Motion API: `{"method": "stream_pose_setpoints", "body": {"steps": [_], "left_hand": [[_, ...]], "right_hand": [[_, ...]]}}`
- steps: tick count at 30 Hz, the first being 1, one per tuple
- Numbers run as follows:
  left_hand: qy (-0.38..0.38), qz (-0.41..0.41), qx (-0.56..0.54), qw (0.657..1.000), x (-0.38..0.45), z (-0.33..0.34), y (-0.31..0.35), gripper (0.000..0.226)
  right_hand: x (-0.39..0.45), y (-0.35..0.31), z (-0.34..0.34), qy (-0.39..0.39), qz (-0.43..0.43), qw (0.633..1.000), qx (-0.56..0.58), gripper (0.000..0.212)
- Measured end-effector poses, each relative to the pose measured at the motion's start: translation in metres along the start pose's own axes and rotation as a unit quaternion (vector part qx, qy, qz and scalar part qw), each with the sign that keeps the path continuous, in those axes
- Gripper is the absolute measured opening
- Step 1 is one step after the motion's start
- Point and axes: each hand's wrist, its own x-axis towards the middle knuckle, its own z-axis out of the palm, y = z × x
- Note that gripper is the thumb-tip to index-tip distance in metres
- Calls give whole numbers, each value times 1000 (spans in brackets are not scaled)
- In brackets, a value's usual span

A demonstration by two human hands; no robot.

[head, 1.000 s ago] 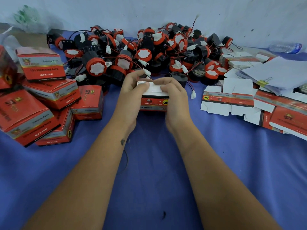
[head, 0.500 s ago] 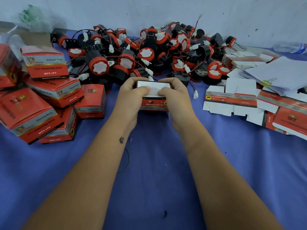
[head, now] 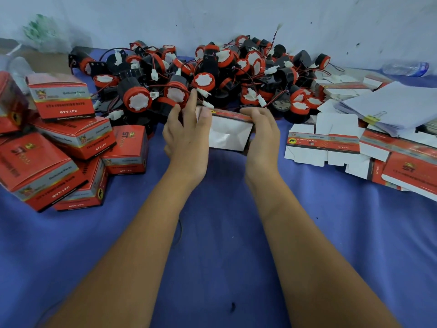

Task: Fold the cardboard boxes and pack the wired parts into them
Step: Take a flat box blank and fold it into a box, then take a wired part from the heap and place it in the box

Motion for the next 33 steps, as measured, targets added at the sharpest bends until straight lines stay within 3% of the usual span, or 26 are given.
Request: {"method": "stream_pose_setpoints", "body": {"steps": [3,6,8,11,13,15,17,19,21,23,25,27,29,31,33], "left_hand": [[-109,-22,-139,984,-1,-6,-12,56],[-161,-21,-249,955,1,-10,-17,26],[-126,-2,-239,963,3,-11,-20,27],[-97,37,-134,986,6,-13,-26,47],[-93,38,-96,990,7,-13,-28,54],[-83,43,-81,992,8,-13,-28,58],[-76,57,-69,993,8,-11,-28,58],[-73,70,-60,993,7,-10,-29,51],[-67,66,-86,992,7,-10,-31,38],[-58,46,-118,990,8,-12,-33,29],[-53,27,-122,991,9,-12,-34,25],[-52,17,-122,991,9,-12,-35,23],[-42,18,-107,993,9,-10,-36,22],[-34,21,-100,994,8,-8,-37,23],[-23,20,-95,995,9,-7,-38,24]], "right_hand": [[3,1,-4,-4,-2,996,84,24],[3,4,-4,-49,-41,995,74,49],[3,5,-4,-86,-62,994,39,57],[0,5,-1,-110,-71,991,-9,55],[-5,4,0,-67,-54,996,-15,46],[-7,2,-4,37,-136,987,-77,31],[-8,1,-8,85,-344,906,-230,18],[-11,4,-5,21,-481,807,-342,17],[-19,8,5,-70,-451,753,-473,26],[-24,12,13,-133,-320,738,-580,36],[-22,17,16,-149,-254,733,-614,42],[-20,19,14,-145,-249,733,-616,43],[-22,20,12,-154,-274,731,-605,39],[-23,19,9,-143,-328,751,-555,31],[-18,14,5,-58,-392,790,-467,31]]}}
